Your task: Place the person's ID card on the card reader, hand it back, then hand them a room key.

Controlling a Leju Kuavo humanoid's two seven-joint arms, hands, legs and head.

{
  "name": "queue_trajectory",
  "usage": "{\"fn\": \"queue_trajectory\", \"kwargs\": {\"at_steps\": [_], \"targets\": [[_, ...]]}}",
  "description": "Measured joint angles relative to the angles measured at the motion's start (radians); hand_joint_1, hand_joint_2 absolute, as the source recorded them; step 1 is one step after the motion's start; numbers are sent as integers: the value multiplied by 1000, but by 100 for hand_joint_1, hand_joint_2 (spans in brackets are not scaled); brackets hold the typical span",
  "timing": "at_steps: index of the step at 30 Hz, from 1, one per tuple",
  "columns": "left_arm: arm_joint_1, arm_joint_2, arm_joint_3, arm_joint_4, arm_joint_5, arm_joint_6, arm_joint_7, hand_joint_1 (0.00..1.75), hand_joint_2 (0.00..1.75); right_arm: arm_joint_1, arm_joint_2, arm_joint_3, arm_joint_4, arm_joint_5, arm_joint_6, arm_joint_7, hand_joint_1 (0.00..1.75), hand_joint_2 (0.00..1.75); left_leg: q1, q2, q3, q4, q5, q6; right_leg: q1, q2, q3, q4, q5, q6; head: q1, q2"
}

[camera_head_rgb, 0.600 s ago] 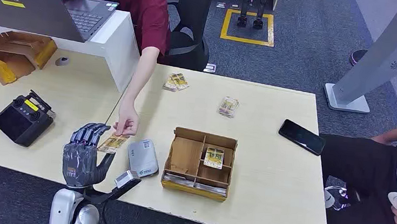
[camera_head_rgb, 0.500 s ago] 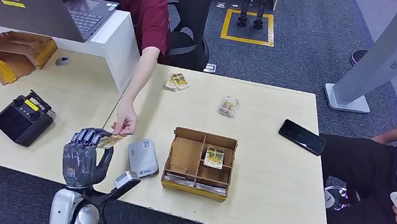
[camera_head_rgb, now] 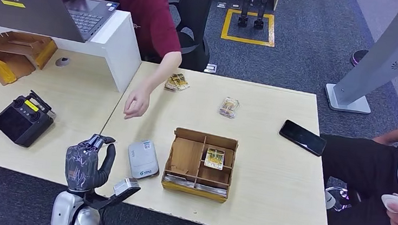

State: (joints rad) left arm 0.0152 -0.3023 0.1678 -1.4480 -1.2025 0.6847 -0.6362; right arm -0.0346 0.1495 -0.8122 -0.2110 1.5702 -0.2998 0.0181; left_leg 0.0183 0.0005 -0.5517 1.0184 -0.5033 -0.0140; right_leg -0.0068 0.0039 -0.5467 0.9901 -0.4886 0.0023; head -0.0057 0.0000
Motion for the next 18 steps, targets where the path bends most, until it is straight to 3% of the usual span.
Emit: {"fn": "queue_trajectory", "kwargs": {"at_steps": [11, 16, 18], "targets": [[-6, 18, -18, 113, -101, 0, 251, 175, 175, 0, 0, 2, 0, -9, 0, 9, 0, 175, 0, 0, 0, 0, 0, 0, 0, 0, 0, 0, 0, 0, 0, 0], [-11, 42, -52, 179, -68, -4, 298, 175, 175, 0, 0, 2, 0, -6, 0, 10, 0, 175, 0, 0, 0, 0, 0, 0, 0, 0, 0, 0, 0, 0, 0, 0], [-19, 53, -77, 214, 25, -39, 304, 175, 175, 0, 0, 2, 0, -4, -1, 10, 0, 175, 0, 0, 0, 0, 0, 0, 0, 0, 0, 0, 0, 0, 0, 0]]}}
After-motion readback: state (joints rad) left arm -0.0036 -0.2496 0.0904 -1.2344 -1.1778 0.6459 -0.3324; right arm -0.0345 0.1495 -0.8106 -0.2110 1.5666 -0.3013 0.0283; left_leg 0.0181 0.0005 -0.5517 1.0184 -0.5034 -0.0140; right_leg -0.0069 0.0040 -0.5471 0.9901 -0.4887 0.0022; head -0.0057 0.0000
